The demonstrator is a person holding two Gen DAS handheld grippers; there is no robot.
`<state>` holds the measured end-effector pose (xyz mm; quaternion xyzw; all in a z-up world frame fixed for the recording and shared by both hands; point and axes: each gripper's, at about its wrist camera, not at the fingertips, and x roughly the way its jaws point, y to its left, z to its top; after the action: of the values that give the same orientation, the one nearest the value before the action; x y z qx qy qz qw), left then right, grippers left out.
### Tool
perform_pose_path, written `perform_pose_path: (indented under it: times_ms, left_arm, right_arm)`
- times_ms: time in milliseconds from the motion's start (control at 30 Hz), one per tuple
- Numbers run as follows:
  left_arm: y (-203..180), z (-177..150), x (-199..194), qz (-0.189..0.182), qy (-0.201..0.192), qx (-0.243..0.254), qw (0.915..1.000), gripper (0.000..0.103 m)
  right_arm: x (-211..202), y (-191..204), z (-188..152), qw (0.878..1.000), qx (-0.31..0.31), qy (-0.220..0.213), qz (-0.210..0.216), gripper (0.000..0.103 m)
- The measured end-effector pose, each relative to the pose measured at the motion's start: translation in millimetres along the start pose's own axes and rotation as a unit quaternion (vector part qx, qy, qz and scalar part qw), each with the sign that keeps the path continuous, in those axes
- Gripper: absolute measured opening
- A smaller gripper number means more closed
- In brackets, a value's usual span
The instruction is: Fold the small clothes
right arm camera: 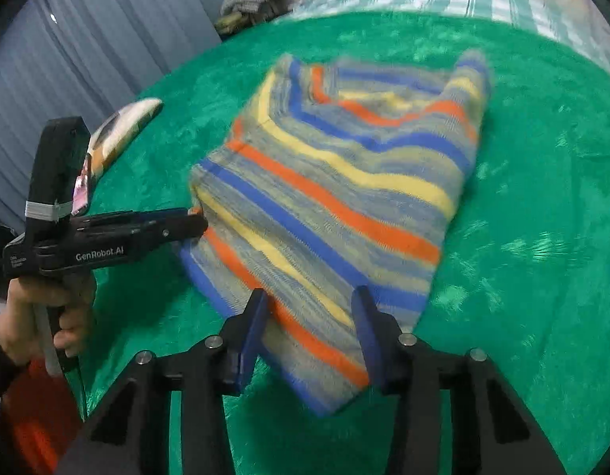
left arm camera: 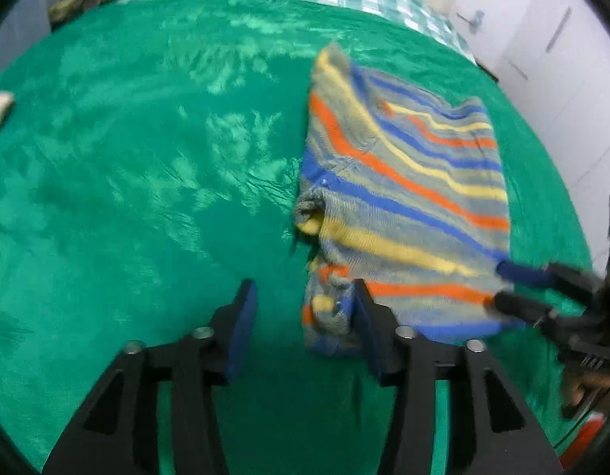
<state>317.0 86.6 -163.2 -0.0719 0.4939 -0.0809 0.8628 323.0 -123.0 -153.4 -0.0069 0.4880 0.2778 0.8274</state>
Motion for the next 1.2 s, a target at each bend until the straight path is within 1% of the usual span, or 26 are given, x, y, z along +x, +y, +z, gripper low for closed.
perform_pose_path:
  times_ms: [33,67,100,133,167,200,267,300,367,433,500,533,567,600,633,667,700,733,800,900,1033,1067,1100,1133,1167,1200]
  left_arm:
    - [3,2,-13,-0.006,-0.012,0.001,0.9999,0.071]
    - [6,4,-21,-0.018,-0.022,-0.002,0.9996,0.075]
    - [11,9,-29,-0.035,-0.034,-0.007,0.9988,0.081]
    - [16,17,-34,-0.049,-0.043,-0.011,0.9978,0.087]
    - [20,23,-35,-0.057,-0.046,-0.014,0.9972,0.089]
    - [21,33,-32,-0.064,-0.045,-0.017,0.9968,0.091]
    - [24,58,-13,-0.081,-0.031,-0.016,0.9961,0.092]
    - [24,70,0,-0.084,-0.02,-0.012,0.9962,0.092]
    - [23,82,24,-0.079,0.004,-0.007,0.9969,0.092]
    - [19,94,51,-0.094,0.037,-0.008,0.9949,0.092]
    - [9,95,66,-0.115,0.052,-0.008,0.992,0.092]
    - [3,95,72,-0.12,0.057,-0.003,0.9911,0.089]
    - [-4,94,77,-0.114,0.061,0.008,0.9915,0.081]
    - [-9,92,79,-0.102,0.06,0.018,0.9928,0.047]
    - [-12,90,80,-0.116,0.065,0.019,0.9909,0.018]
    - [-12,89,77,-0.122,0.066,0.008,0.9903,0.018]
    - [-14,89,70,-0.115,0.056,0.003,0.9918,0.016]
    - [-18,89,59,-0.11,0.041,0.011,0.993,0.015]
    - [-24,91,36,-0.108,0.018,0.022,0.9938,0.014]
    - [-32,98,-12,-0.114,-0.028,0.039,0.9923,0.014]
    - [-34,107,-69,-0.129,-0.075,0.052,0.9875,0.015]
    - [-35,111,-76,-0.128,-0.082,0.053,0.9869,0.015]
    - [-35,114,-76,-0.126,-0.085,0.052,0.987,0.024]
    - [-36,116,-70,-0.117,-0.082,0.049,0.9886,0.046]
    - [-35,115,-54,-0.092,-0.068,0.044,0.9924,0.064]
    - [-31,107,-41,-0.057,-0.056,0.038,0.9961,0.086]
  right_arm:
    - [-9,-1,2,1.0,0.007,-0.007,0.003,0.051]
    - [-16,-3,4,1.0,0.014,-0.016,0.008,0.059]
    - [-28,-8,7,0.999,0.024,-0.037,0.013,0.064]
    - [-36,-12,6,0.998,0.033,-0.051,0.014,0.066]
    - [-42,-17,8,0.997,0.044,-0.061,0.014,0.069]
    - [-45,-24,10,0.996,0.057,-0.067,0.015,0.07]
    - [-45,-46,15,0.993,0.094,-0.071,0.018,0.07]
    - [-44,-52,16,0.991,0.109,-0.072,0.019,0.07]
    - [-37,-72,22,0.986,0.144,-0.074,0.029,0.07]
    - [-23,-90,28,0.979,0.186,-0.072,0.051,0.07]
    - [1,-106,33,0.967,0.23,-0.066,0.091,0.069]
    - [18,-112,36,0.959,0.253,-0.061,0.114,0.068]
    - [25,-112,37,0.955,0.261,-0.059,0.127,0.06]
    - [34,-110,39,0.954,0.262,-0.059,0.131,0.04]
    - [42,-104,43,0.959,0.252,-0.053,0.118,0.027]
    - [47,-96,49,0.966,0.236,-0.041,0.099,0.025]
    - [46,-87,53,0.972,0.219,-0.039,0.077,0.025]
    - [38,-74,60,0.978,0.194,-0.047,0.055,0.024]
    - [19,-59,67,0.984,0.161,-0.069,0.043,0.023]
    - [-26,-33,79,0.985,0.122,-0.114,0.046,0.023]
    - [-75,-10,97,0.98,0.101,-0.163,0.062,0.023]
    - [-84,-7,102,0.978,0.097,-0.171,0.067,0.023]
    - [-90,-7,106,0.977,0.097,-0.176,0.069,0.024]
    - [-92,-9,110,0.977,0.1,-0.178,0.068,0.024]
    - [-88,-13,112,0.976,0.107,-0.175,0.068,0.028]
    - [-79,-23,112,0.978,0.122,-0.156,0.063,0.04]
